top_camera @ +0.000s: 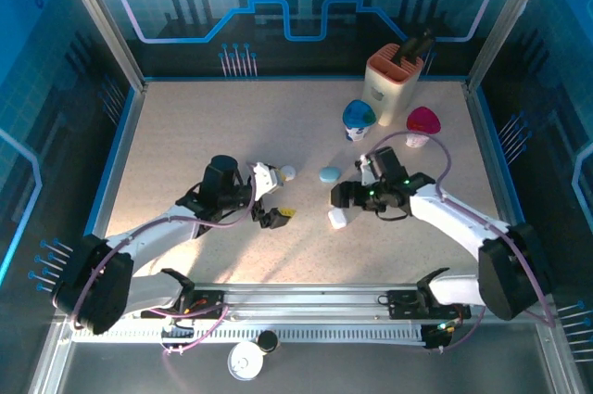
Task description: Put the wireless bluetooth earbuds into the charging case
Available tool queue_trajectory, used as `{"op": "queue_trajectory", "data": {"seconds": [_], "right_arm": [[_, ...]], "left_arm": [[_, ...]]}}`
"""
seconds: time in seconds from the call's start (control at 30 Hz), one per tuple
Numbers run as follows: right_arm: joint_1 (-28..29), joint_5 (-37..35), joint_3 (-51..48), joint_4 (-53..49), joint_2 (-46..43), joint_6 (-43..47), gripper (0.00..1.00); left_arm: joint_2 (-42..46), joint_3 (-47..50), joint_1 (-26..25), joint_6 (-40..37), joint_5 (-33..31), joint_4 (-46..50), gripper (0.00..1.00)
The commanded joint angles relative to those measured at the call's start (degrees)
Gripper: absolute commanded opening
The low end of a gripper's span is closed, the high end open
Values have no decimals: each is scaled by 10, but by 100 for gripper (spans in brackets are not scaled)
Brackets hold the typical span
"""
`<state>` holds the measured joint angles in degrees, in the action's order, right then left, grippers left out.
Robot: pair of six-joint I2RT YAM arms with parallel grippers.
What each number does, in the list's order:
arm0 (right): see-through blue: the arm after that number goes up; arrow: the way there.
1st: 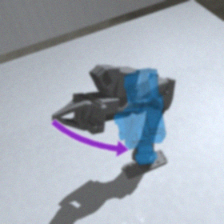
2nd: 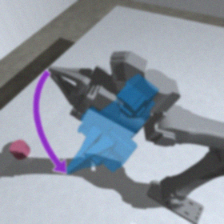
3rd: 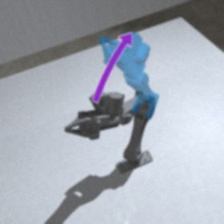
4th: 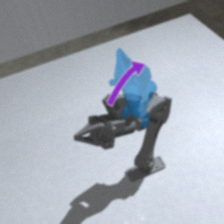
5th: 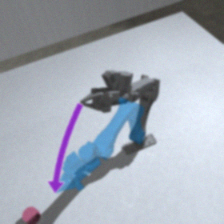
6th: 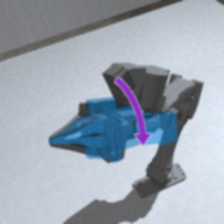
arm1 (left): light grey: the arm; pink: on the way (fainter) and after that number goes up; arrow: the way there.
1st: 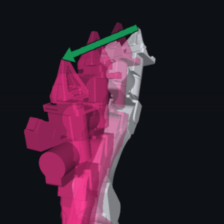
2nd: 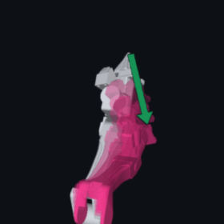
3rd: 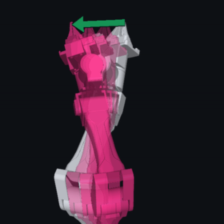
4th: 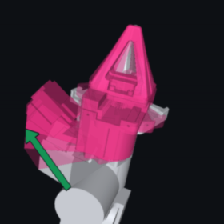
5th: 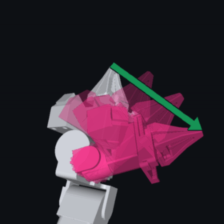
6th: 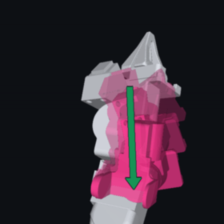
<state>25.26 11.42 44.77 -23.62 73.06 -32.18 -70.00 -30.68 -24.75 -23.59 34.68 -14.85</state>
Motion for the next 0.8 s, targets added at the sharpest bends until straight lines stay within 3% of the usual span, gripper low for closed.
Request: {"op": "queue_trajectory", "data": {"seconds": [0.0,0.23,0.4,0.43,0.6,0.77], "right_arm": [[-38,-66,39,-30,-45,63,93],[-136,-159,30,93,-83,192,100],[-187,-193,-35,255,-44,257,100],[-191,-202,-46,283,-30,269,100],[-201,-226,-99,419,45,308,100],[-230,-185,-173,626,114,297,100]], "left_arm": [[20,-10,28,42,-51,-18,99],[33,35,90,112,-232,-100,99],[-8,79,134,167,-343,-207,99],[-12,76,143,185,-363,-191,99],[-42,113,172,219,-406,-261,99],[-72,131,194,195,-420,-350,99]]}}
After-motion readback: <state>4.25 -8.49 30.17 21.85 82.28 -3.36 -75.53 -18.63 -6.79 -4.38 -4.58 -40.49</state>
